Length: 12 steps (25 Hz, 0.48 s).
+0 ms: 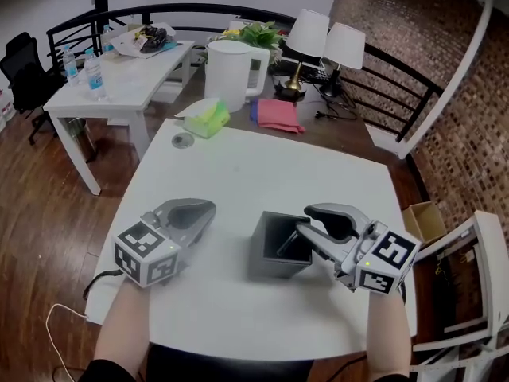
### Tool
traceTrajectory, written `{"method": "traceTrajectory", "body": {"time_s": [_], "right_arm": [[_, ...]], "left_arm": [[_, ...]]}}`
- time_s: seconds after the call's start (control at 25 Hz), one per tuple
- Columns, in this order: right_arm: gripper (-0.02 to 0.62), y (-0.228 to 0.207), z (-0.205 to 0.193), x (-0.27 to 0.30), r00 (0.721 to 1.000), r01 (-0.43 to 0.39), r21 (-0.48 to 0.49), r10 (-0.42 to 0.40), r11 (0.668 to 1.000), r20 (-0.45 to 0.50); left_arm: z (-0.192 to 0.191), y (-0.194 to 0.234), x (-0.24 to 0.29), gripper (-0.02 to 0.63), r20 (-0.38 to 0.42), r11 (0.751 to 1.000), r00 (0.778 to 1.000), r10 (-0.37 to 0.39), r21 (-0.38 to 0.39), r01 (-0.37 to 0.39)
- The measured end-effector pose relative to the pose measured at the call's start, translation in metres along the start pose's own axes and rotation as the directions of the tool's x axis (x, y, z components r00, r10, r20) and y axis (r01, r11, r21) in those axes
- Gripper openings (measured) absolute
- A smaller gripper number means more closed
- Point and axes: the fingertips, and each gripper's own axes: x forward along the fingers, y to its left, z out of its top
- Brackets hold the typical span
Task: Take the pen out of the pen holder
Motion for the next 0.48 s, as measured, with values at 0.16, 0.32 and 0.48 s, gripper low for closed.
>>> {"method": "traceTrajectory", "body": {"time_s": [0.16,0.32,0.48], "right_arm": [[0.104,-0.001,-0.002,-0.002,1.000,0.015,0.006,-0.015,1.000,-0.013],[0.084,0.003,0.000,0.000,1.000,0.003,0.000,-0.003,1.000,-0.013],[0.069,0.020,0.009,-0.002,0.999,-0.041,-0.023,0.041,0.999,0.001]], "left_arm": [[0.000,-0.002,0.001,0.005,0.003,1.000,1.000,-0.005,0.000,0.005],[0.000,-0.001,0.002,0.005,0.004,1.000,1.000,-0.008,0.000,0.008],[0.000,-0.001,0.002,0.005,0.004,1.000,1.000,-0.009,0.002,0.009]]}}
